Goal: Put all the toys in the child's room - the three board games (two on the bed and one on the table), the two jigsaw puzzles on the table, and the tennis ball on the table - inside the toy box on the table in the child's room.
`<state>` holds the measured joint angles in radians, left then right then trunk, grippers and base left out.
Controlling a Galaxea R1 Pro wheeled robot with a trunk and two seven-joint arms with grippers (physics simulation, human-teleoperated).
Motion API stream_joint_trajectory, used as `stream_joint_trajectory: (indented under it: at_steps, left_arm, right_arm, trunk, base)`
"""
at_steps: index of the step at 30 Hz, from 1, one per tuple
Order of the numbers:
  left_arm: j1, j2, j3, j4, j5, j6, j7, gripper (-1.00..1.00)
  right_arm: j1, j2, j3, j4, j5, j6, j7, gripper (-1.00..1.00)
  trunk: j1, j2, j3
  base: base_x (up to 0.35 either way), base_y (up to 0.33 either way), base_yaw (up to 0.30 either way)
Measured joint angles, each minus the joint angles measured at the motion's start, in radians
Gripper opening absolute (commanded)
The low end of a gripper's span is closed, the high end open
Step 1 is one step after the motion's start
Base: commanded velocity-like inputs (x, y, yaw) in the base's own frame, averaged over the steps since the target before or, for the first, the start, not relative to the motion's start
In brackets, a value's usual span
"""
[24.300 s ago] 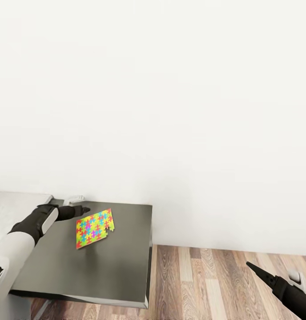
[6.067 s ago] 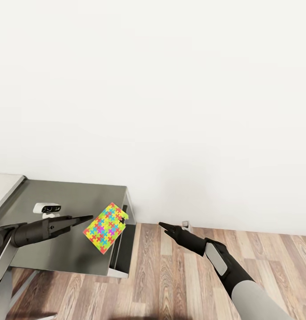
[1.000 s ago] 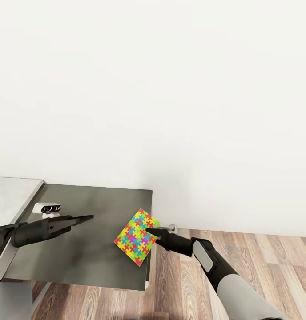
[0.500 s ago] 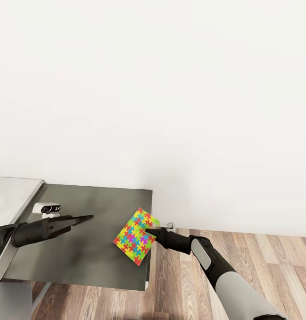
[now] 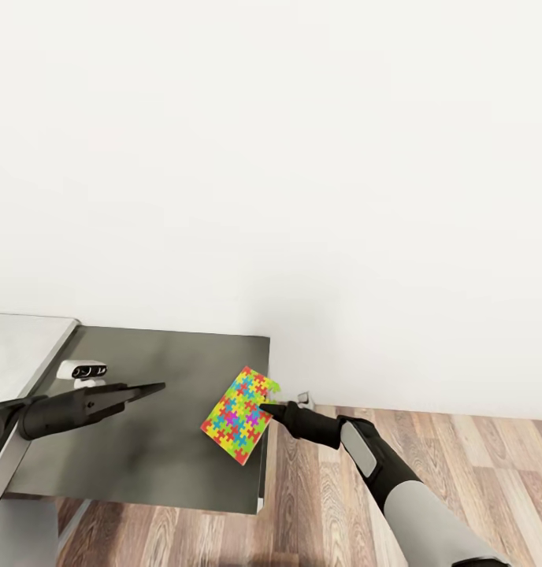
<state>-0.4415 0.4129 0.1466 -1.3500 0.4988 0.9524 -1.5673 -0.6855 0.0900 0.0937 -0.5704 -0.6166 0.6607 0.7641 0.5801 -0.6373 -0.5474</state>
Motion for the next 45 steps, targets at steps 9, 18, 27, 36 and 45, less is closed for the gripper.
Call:
stream_joint_trajectory:
  at_steps: [9,18,27,36,45]
  left_arm:
    - [0.000,0.001,-0.002,-0.003,0.000,0.021,0.000,1.00]
    - [0.000,0.001,-0.003,-0.003,0.000,0.022,0.000,1.00]
    - [0.000,0.002,-0.002,-0.004,0.000,0.023,0.000,1.00]
    - [0.000,0.007,-0.002,-0.005,0.000,0.022,0.000,1.00]
    - [0.000,0.008,-0.002,-0.006,0.000,0.022,0.000,1.00]
  right_arm:
    - [0.000,-0.001,-0.001,-0.004,-0.001,-0.001,0.001,-1.00]
    - [0.019,-0.005,-0.007,-0.084,-0.003,-0.010,0.058,-1.00]
    - [0.028,-0.006,-0.011,-0.108,-0.010,-0.013,0.064,-1.00]
    - [0.137,-0.034,-0.011,-0.323,-0.012,-0.008,0.094,-1.00]
    - [0.178,-0.064,-0.011,-0.396,-0.016,-0.004,0.107,-1.00]
  trunk:
    - [-0.035,0.063,0.028]
    - [-0.069,0.126,0.057]
    - [-0.104,0.189,0.087]
    - [-0.131,0.239,0.122]
    - [-0.130,0.239,0.137]
  base:
    - [0.000,0.000,0.000]
    - [0.000,0.000,0.000]
    - [0.000,0.000,0.000]
    - [0.000,0.000,0.033]
    - [-0.122,0.000,0.069]
